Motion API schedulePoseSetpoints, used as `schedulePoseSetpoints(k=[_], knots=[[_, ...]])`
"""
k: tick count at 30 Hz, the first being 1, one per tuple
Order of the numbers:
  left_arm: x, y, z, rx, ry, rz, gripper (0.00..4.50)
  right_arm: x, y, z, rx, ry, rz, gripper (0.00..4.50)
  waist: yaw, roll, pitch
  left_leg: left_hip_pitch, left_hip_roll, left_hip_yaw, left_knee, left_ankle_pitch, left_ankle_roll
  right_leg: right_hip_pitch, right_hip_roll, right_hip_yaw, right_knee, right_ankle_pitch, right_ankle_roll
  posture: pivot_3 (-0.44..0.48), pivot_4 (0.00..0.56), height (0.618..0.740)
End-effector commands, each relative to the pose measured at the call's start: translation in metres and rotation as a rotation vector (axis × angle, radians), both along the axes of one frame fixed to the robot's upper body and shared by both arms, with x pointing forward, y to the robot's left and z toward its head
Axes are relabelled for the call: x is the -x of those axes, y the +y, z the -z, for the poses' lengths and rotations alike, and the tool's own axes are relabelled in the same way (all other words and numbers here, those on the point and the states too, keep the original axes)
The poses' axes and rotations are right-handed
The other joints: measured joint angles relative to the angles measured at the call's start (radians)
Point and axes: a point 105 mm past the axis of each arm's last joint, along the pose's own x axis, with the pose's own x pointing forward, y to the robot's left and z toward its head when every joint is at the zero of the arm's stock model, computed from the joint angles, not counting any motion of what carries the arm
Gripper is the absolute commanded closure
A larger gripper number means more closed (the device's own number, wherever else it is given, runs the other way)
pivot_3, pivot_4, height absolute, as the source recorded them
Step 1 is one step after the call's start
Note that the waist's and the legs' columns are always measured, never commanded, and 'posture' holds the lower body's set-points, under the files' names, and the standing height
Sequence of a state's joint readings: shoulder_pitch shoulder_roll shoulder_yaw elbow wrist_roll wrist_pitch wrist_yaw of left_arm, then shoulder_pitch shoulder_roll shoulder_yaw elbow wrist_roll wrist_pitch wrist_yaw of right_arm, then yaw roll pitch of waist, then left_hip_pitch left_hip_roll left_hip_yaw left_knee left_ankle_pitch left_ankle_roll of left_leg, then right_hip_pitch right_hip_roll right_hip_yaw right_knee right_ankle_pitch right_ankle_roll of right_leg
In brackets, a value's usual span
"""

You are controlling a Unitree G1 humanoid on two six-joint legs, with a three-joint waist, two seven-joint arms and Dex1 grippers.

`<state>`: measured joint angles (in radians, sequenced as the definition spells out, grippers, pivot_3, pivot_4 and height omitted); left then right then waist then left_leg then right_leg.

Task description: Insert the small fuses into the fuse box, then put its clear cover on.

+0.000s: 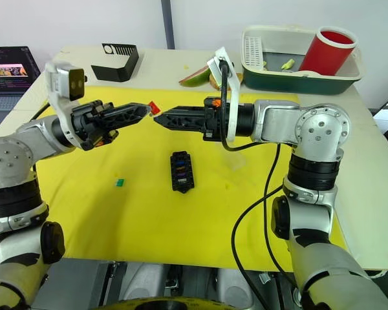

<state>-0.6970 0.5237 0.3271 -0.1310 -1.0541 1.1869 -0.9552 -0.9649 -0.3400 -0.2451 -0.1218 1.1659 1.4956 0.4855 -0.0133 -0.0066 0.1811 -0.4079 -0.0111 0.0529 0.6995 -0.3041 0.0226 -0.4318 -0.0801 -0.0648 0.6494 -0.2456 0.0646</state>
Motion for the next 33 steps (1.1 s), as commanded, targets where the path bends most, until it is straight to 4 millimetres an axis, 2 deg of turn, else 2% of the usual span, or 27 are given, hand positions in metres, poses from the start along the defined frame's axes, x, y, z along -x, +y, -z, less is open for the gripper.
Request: schedulePoseSetpoints(k=[1, 18, 21, 24, 33], knots=[[0.0056, -0.0007, -0.0049, 0.004, -0.042, 0.018, 4.50, 0.0062, 0.0010, -0.0165, -0.044, -0.063, -0.019, 2.35, 0.000, 0.000, 0.000, 0.000, 0.000, 0.000, 0.000, 0.000, 0.000, 0.000, 0.000, 0.000, 0.000, 0.000, 0.000, 0.000, 0.150, 0.740], [0.0035, -0.0018, -0.0040, 0.012, -0.040, 0.020, 4.50, 0.0107, 0.0015, -0.0107, -0.022, -0.064, -0.019, 2.35, 0.000, 0.000, 0.000, 0.000, 0.000, 0.000, 0.000, -0.002, 0.003, 0.000, 0.000, 0.000, 0.000, 0.000, 0.000, 0.000, 0.150, 0.740], [0.0031, -0.0015, -0.0025, 0.012, -0.037, 0.018, 4.50, 0.0108, 0.0019, -0.0109, -0.020, -0.067, -0.019, 3.18, 0.000, 0.000, 0.000, 0.000, 0.000, 0.000, 0.000, -0.002, 0.003, 0.000, 0.000, 0.000, 0.000, 0.000, 0.000, 0.000, 0.150, 0.740], [0.0032, -0.0012, -0.0015, 0.012, -0.035, 0.017, 4.50, 0.0111, 0.0021, -0.0111, -0.020, -0.069, -0.020, 4.45, 0.000, 0.000, 0.000, 0.000, 0.000, 0.000, 0.000, -0.002, 0.003, 0.000, 0.000, 0.000, 0.000, 0.000, 0.000, 0.000, 0.150, 0.740], [0.0047, -0.0017, 0.0034, -0.028, -0.040, 0.013, 4.50, 0.0112, 0.0021, -0.0122, 0.005, -0.084, -0.018, 4.45, 0.000, 0.000, 0.000, 0.000, 0.000, 0.000, 0.000, -0.002, 0.004, 0.000, 0.000, 0.000, -0.001, 0.000, 0.000, 0.000, 0.150, 0.740]])
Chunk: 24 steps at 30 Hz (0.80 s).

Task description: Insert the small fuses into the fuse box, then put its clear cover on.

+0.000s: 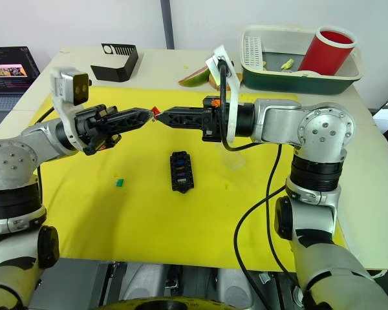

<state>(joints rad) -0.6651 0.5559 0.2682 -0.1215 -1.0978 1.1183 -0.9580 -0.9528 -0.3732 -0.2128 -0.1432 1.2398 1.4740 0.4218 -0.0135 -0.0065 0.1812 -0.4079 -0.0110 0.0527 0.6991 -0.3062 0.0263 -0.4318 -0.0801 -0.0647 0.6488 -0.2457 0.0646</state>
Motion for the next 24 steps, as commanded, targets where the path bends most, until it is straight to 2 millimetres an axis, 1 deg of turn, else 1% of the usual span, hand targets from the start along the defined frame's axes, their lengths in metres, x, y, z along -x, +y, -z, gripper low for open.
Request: schedulePoseSetpoints(k=[1, 2, 3, 4, 5, 6, 8, 10, 11, 13, 15, 17, 24], knots=[[0.003, 0.001, -0.001, -0.054, -0.060, -0.021, 4.50, 0.008, 0.002, -0.014, -0.008, -0.073, -0.026, 4.45, 0.000, 0.000, 0.000, 0.000, 0.000, 0.000, 0.000, 0.000, 0.000, 0.000, 0.000, 0.000, 0.000, 0.000, 0.000, 0.000, 0.150, 0.740], [0.000, 0.002, 0.001, -0.092, -0.092, -0.052, 4.50, 0.007, 0.003, -0.013, 0.021, -0.084, -0.021, 4.45, 0.000, 0.000, 0.000, 0.000, 0.000, 0.000, 0.000, 0.000, 0.000, 0.000, 0.000, 0.000, 0.000, 0.000, 0.000, 0.000, 0.150, 0.740], [-0.001, 0.004, 0.002, -0.117, -0.116, -0.072, 3.85, 0.007, 0.003, -0.012, 0.040, -0.091, -0.017, 4.50, 0.000, 0.000, 0.000, 0.000, 0.000, 0.000, 0.000, 0.000, 0.000, 0.000, 0.000, 0.000, 0.000, 0.000, 0.000, 0.000, 0.150, 0.740], [-0.001, 0.008, 0.006, -0.171, -0.145, -0.090, 3.54, 0.003, 0.005, -0.004, 0.128, -0.126, 0.010, 4.50, -0.001, 0.000, 0.000, 0.000, 0.000, 0.000, 0.000, 0.000, 0.000, 0.000, 0.000, 0.000, 0.000, 0.000, 0.000, 0.000, 0.150, 0.740], [0.000, 0.011, 0.009, -0.207, -0.161, -0.098, 3.04, -0.002, 0.005, 0.007, 0.244, -0.167, 0.037, 4.50, -0.002, 0.000, 0.000, 0.000, 0.000, 0.000, 0.000, 0.000, 0.000, -0.001, 0.000, 0.000, 0.000, 0.000, 0.000, 0.000, 0.150, 0.740], [0.000, 0.015, 0.015, -0.268, -0.185, -0.111, 2.53, -0.005, 0.005, 0.016, 0.324, -0.197, 0.050, 4.50, -0.003, 0.001, 0.000, 0.000, 0.000, 0.001, -0.001, 0.000, 0.001, -0.001, 0.000, 0.001, 0.000, 0.000, 0.000, 0.000, 0.150, 0.740], [0.002, 0.027, 0.042, -0.467, -0.245, -0.119, 1.47, -0.012, 0.002, 0.035, 0.485, -0.351, 0.022, 4.50, -0.006, 0.001, 0.000, 0.000, 0.000, 0.001, -0.002, -0.001, 0.001, -0.002, 0.000, 0.001, -0.001, 0.000, 0.000, 0.000, 0.150, 0.740], [0.004, 0.034, 0.063, -0.585, -0.274, -0.097, 0.39, -0.015, 0.000, 0.047, 0.581, -0.484, -0.051, 4.50, -0.004, 0.001, 0.001, 0.000, 0.000, 0.001, -0.003, -0.001, 0.002, -0.003, 0.001, 0.001, -0.002, 0.000, 0.000, 0.000, 0.150, 0.740], [0.004, 0.035, 0.072, -0.626, -0.291, -0.089, 0.03, -0.016, -0.002, 0.051, 0.619, -0.551, -0.093, 4.50, -0.003, 0.001, 0.001, 0.000, 0.000, 0.001, -0.003, -0.001, 0.002, -0.003, 0.001, 0.001, -0.002, 0.000, 0.000, 0.000, 0.150, 0.740], [0.002, 0.037, 0.091, -0.706, -0.329, -0.077, 0.03, -0.021, -0.007, 0.062, 0.706, -0.635, -0.165, 4.50, 0.002, 0.001, 0.001, -0.001, 0.000, 0.002, -0.003, -0.001, 0.002, -0.004, 0.001, 0.001, -0.002, 0.000, 0.000, 0.000, 0.150, 0.740], [0.000, 0.037, 0.101, -0.734, -0.350, -0.071, 0.03, -0.026, -0.009, 0.066, 0.744, -0.666, -0.193, 4.50, 0.002, 0.001, 0.001, -0.001, 0.000, 0.002, -0.002, -0.001, 0.002, -0.003, 0.001, 0.001, -0.002, 0.000, 0.000, 0.000, 0.150, 0.740], [-0.006, 0.033, 0.104, -0.734, -0.385, -0.100, 0.03, -0.029, -0.005, 0.066, 0.753, -0.679, -0.231, 4.50, 0.003, 0.001, 0.001, -0.002, 0.000, 0.002, -0.001, -0.002, 0.003, -0.003, 0.000, 0.001, -0.002, 0.000, 0.000, 0.000, 0.150, 0.740], [-0.013, 0.016, 0.107, -0.688, -0.420, -0.124, 0.03, -0.040, 0.012, 0.065, 0.776, -0.748, -0.297, 4.50, 0.001, 0.001, 0.001, -0.002, 0.001, 0.001, -0.001, -0.001, 0.002, -0.004, 0.000, 0.001, -0.001, 0.000, 0.000, 0.000, 0.150, 0.740]])
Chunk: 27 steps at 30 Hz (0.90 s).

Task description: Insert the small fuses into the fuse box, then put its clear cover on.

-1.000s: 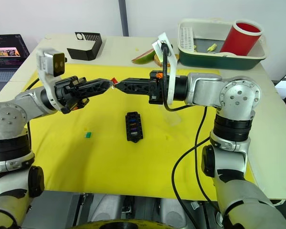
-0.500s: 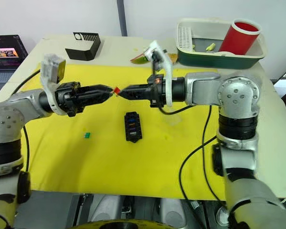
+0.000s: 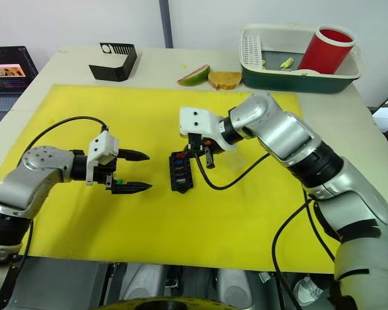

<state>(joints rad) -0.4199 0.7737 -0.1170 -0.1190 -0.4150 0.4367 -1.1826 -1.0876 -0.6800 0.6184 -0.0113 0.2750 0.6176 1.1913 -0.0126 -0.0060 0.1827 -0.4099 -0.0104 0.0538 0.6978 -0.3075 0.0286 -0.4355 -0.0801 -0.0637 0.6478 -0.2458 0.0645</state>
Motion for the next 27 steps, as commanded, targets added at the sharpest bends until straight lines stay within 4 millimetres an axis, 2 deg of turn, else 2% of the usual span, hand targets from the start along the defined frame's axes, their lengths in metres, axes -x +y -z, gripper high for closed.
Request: schedulePoseSetpoints(k=[1, 8, 14, 27], knots=[[-0.003, -0.007, -0.005, -0.011, -0.061, 0.009, 0.03, -0.003, 0.008, -0.010, 0.024, -0.058, -0.043, 4.50, 0.000, 0.000, 0.000, 0.000, 0.000, 0.000, 0.000, 0.000, 0.000, 0.000, 0.000, 0.000, 0.000, 0.000, 0.000, 0.000, 0.150, 0.740], [-0.001, -0.007, 0.003, -0.035, -0.056, 0.003, 0.03, -0.009, 0.018, -0.007, 0.045, -0.047, -0.047, 4.50, 0.000, 0.000, 0.000, 0.000, 0.000, 0.000, 0.000, 0.001, -0.002, 0.000, 0.000, 0.000, 0.000, 0.000, 0.000, 0.000, 0.150, 0.740], [0.002, -0.008, 0.006, -0.038, -0.051, 0.005, 0.03, -0.016, 0.012, 0.001, 0.088, -0.056, -0.026, 4.50, -0.001, 0.000, 0.000, 0.000, 0.000, 0.000, 0.000, 0.001, -0.003, 0.000, -0.001, 0.000, 0.000, 0.000, 0.000, 0.000, 0.150, 0.740], [0.000, -0.009, 0.004, -0.036, -0.058, 0.005, 0.03, -0.018, 0.009, 0.007, 0.113, -0.043, -0.026, 4.50, -0.002, 0.000, 0.000, 0.000, 0.000, 0.000, 0.000, 0.002, -0.004, 0.000, -0.001, 0.000, 0.000, 0.000, 0.000, 0.000, 0.150, 0.740]])
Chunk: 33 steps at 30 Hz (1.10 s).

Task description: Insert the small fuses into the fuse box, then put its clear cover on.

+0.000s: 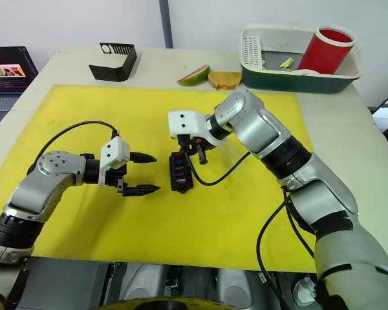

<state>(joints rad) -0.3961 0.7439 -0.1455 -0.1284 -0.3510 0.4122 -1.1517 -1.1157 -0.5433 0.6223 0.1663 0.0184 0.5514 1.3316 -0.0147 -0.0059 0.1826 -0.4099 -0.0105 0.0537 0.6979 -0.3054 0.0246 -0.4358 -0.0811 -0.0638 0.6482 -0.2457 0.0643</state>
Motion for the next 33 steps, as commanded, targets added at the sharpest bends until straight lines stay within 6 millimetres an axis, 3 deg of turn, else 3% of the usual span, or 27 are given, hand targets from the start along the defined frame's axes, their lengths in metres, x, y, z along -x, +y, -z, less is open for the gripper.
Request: schedulePoseSetpoints(k=[1, 18, 33], knots=[[0.000, -0.004, -0.009, -0.001, -0.043, 0.017, 0.03, 0.000, 0.003, -0.010, -0.022, -0.035, -0.019, 4.50, 0.000, 0.000, 0.000, 0.000, 0.000, 0.000, 0.000, 0.000, 0.000, 0.000, 0.000, 0.000, 0.000, 0.000, 0.000, 0.000, 0.150, 0.740], [0.001, -0.002, -0.006, -0.019, -0.038, 0.019, 0.03, -0.004, 0.002, 0.003, 0.003, -0.014, -0.006, 4.50, 0.000, 0.000, 0.000, 0.000, 0.000, 0.000, 0.000, 0.001, -0.001, 0.000, 0.000, 0.000, 0.000, 0.000, 0.000, 0.000, 0.150, 0.740], [0.000, -0.005, -0.005, -0.026, -0.051, 0.022, 0.03, -0.001, -0.001, 0.035, 0.114, 0.010, -0.008, 4.50, 0.000, 0.000, -0.001, 0.002, 0.000, 0.000, 0.000, 0.001, -0.001, 0.002, 0.000, 0.000, 0.001, 0.000, 0.000, 0.000, 0.150, 0.740]])
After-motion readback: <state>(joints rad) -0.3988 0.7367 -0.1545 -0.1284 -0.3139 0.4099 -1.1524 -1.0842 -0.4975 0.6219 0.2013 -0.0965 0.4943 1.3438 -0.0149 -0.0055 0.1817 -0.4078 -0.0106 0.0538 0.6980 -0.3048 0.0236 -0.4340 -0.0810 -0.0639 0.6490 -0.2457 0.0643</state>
